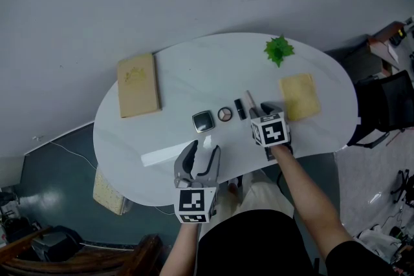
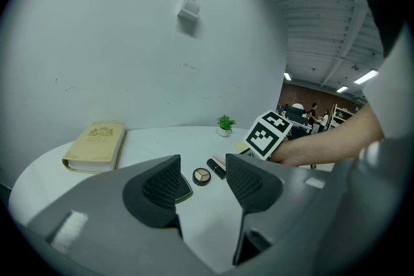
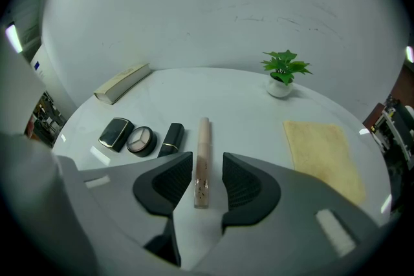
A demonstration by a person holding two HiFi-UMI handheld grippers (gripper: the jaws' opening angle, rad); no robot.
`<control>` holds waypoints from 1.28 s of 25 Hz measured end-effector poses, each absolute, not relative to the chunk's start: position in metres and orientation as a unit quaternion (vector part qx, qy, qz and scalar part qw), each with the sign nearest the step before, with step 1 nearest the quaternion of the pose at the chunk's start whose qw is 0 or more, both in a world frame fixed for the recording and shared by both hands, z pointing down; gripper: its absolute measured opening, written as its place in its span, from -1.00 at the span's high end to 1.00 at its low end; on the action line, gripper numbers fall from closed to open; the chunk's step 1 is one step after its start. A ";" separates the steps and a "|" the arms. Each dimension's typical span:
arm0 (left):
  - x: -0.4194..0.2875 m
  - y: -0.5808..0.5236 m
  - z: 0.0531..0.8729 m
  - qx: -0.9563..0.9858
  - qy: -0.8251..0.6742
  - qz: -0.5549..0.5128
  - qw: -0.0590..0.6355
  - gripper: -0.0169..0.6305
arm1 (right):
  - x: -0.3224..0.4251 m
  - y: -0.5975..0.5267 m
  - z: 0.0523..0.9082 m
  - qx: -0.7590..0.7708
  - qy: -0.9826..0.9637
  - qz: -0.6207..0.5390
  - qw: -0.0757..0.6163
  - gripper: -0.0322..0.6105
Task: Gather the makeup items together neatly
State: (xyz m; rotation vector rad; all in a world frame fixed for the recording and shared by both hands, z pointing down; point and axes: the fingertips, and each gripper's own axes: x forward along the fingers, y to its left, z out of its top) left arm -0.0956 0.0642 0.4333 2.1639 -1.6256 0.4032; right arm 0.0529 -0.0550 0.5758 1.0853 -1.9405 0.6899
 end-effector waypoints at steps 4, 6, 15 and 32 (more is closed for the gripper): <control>-0.095 0.067 0.427 0.777 -0.582 0.141 0.193 0.27 | 0.053 -0.052 0.564 0.430 -0.772 0.266 0.386 0.50; -0.094 0.069 0.424 0.779 -0.582 0.139 0.189 0.27 | 0.053 -0.050 0.556 0.431 -0.776 0.260 0.380 0.50; -0.083 0.081 0.410 0.783 -0.582 0.132 0.175 0.27 | 0.055 -0.032 0.511 0.424 -0.803 0.235 0.345 0.50; -0.048 0.103 0.382 0.764 -0.614 0.119 0.161 0.28 | 0.061 0.035 0.419 0.361 -0.876 0.169 0.272 0.54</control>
